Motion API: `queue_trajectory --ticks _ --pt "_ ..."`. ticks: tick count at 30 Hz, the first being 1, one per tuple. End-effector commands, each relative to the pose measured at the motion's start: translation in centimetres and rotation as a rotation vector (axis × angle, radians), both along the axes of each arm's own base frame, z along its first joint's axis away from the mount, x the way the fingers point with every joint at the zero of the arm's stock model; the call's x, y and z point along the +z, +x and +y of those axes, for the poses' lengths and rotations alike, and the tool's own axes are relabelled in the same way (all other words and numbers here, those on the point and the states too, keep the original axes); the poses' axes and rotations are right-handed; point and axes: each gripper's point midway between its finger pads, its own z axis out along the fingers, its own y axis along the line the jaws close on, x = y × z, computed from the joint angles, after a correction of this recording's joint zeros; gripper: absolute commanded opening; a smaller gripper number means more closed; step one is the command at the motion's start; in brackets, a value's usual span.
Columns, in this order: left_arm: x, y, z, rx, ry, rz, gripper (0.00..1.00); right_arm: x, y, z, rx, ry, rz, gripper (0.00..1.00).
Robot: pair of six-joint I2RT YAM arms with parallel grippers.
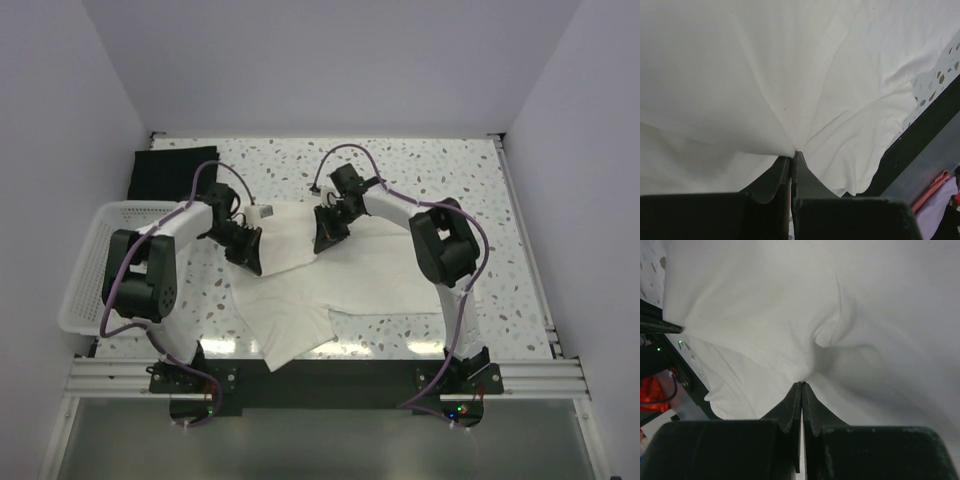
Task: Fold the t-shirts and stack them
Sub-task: Fold the tshirt
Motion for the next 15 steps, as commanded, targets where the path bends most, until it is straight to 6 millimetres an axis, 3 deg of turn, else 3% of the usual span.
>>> queue_trajectory --ticks 1,6,15 --pt "2.0 -0.9 -1.2 -0.066 -0.045 -0.031 0.0 3.8 -0.7 0.1 0.028 0.041 -0.049 0.0" --pt "1.9 -1.3 -1.7 -0.075 -0.047 -0.028 0.0 3.5 -1.2 -0.4 0.039 0.019 -0.043 0.0" --pt "0.3 -1.4 -1.0 -0.07 0.008 0.008 0.0 2.2 -1.6 -1.1 0.05 -0.021 -0.033 0.0"
